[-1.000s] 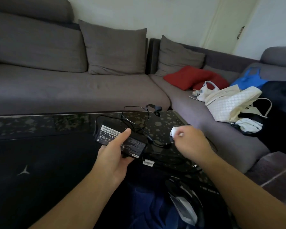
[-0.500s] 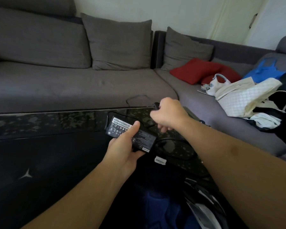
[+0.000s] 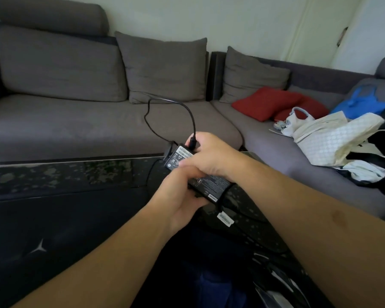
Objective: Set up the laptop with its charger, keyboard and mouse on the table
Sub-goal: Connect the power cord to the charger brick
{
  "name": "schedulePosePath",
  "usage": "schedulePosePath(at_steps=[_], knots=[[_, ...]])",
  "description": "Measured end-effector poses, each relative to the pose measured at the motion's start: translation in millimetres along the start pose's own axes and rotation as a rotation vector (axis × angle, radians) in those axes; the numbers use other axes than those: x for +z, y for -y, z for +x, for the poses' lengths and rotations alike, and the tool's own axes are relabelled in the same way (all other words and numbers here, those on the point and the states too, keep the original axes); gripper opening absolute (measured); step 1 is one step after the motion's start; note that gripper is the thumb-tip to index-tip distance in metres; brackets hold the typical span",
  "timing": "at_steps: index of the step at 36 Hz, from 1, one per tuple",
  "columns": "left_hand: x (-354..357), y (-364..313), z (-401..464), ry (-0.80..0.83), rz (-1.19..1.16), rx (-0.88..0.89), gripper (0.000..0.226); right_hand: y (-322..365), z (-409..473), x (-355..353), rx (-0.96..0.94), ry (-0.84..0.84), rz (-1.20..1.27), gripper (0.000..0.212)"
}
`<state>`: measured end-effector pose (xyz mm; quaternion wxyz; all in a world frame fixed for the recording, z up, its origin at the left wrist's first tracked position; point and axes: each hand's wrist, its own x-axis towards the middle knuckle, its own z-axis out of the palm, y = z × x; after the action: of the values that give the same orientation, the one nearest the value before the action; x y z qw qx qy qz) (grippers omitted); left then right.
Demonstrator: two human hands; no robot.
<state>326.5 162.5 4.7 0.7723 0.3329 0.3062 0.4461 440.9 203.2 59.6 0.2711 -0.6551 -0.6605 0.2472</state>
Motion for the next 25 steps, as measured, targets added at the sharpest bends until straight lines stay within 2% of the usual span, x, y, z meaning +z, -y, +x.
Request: schedulePosePath(at_steps=[2,4,7,9,11,13,14,17,19,22,23,25], knots=[[-3,-11,-3,0.020,-0.003,-0.017,0.042,-1,1,-6,-0.042,0.001,-0.034,0.038],[-10,-27,-3,0.013,-0.010,-0.021,0.032,-1,1,-12,-0.085,0.016,-0.086,0.038],[-22,-58,1,-0.048,-0.057,0.046,0.026,-1,4,-18,-0.092,0.041,-0.133,0.038],[-30,-80,5,-0.071,-0.095,0.103,0.040,0,7,-19,-0.095,0.063,-0.158,0.039],[-36,-101,5,-0.032,-0.164,0.158,0.064,1,11,-20,-0.098,0.096,-0.210,0.039],[-38,-122,-2,0.004,-0.248,0.226,0.076,1,15,-18,-0.081,0.149,-0.263,0.037],[-38,-131,-5,0.006,-0.292,0.265,0.071,0,17,-15,-0.069,0.172,-0.276,0.036],[-43,-156,-11,-0.060,-0.340,0.383,0.031,-4,21,-5,-0.044,0.170,-0.303,0.043],[-52,-170,-10,-0.119,-0.322,0.436,0.017,-7,25,-2,-0.030,0.154,-0.286,0.040],[-68,-181,-7,-0.235,-0.106,0.447,0.018,-11,29,2,-0.014,0.163,-0.296,0.041],[-72,-182,-8,-0.262,-0.026,0.463,0.021,-10,29,3,-0.007,0.171,-0.309,0.049],[-77,-183,-9,-0.276,0.097,0.506,0.032,-10,29,4,0.019,0.183,-0.314,0.080]])
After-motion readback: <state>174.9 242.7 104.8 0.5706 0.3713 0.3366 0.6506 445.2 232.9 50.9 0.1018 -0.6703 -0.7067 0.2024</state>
